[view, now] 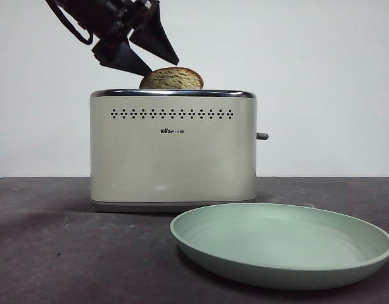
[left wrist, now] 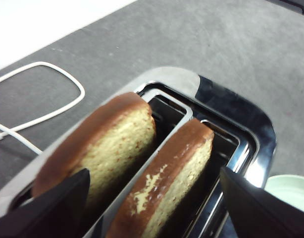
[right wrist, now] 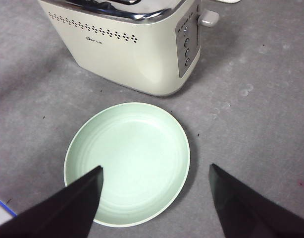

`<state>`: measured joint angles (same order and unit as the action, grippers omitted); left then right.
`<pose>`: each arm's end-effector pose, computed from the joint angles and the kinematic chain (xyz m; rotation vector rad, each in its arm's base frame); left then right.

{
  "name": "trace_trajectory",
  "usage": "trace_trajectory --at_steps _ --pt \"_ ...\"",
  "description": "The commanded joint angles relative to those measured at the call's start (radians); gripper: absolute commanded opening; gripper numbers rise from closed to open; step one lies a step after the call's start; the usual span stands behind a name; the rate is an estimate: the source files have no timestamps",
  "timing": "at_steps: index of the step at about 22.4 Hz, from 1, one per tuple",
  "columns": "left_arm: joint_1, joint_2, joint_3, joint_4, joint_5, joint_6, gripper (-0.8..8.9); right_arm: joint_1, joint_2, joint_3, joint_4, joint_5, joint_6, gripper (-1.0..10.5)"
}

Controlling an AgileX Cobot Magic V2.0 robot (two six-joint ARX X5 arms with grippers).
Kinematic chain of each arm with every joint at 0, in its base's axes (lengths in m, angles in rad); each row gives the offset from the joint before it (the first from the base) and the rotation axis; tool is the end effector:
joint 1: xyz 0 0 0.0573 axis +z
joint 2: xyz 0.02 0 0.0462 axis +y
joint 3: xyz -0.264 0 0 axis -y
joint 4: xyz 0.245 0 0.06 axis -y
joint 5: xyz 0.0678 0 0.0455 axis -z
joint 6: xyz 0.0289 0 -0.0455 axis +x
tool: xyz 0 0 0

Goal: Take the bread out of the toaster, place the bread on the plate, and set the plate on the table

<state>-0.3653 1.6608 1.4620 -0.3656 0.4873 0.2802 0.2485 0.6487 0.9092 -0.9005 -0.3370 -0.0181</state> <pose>0.3451 -0.1465 0.3269 0.2204 0.4599 -0.9042 0.1015 0.0356 0.3273 0.0117 0.6432 0.5710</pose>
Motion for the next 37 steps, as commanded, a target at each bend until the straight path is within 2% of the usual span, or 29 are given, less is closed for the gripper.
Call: trace_trajectory --at_steps 1,3,6,11,14,20,26,29,32,37 --pt "-0.012 0.043 0.026 0.012 -0.012 0.031 4.28 0.005 0.004 0.018 0.009 0.002 0.011 3.4" --pt "-0.014 0.061 0.026 0.008 -0.02 0.031 4.13 0.005 0.004 0.018 0.009 0.002 0.011 3.4" --pt "-0.019 0.062 0.026 0.011 -0.02 0.03 3.26 0.005 0.004 0.018 0.009 0.005 0.011 3.4" --pt "-0.019 0.062 0.032 0.007 -0.02 0.018 0.8 0.005 0.015 0.018 0.01 0.005 0.01 3.4" --pt "-0.019 0.062 0.037 0.0 -0.02 0.015 0.04 0.005 0.024 0.018 0.011 0.005 0.01 3.4" --pt "-0.019 0.031 0.083 -0.038 -0.02 0.014 0.03 0.005 0.03 0.018 0.013 0.005 0.01 3.4" --pt "-0.019 -0.077 0.161 -0.064 -0.02 -0.013 0.03 0.005 0.03 0.018 0.014 0.005 0.01 3.4" --pt "-0.019 -0.163 0.185 -0.115 -0.02 -0.013 0.03 0.005 0.031 0.018 0.019 0.005 0.011 3.4" --pt "-0.019 -0.272 0.185 -0.167 -0.02 -0.069 0.04 0.005 0.057 0.018 0.033 0.005 0.011 3.4" --pt "-0.019 -0.398 0.185 -0.308 -0.02 -0.079 0.04 0.005 0.142 0.018 0.043 0.005 0.011 3.3"
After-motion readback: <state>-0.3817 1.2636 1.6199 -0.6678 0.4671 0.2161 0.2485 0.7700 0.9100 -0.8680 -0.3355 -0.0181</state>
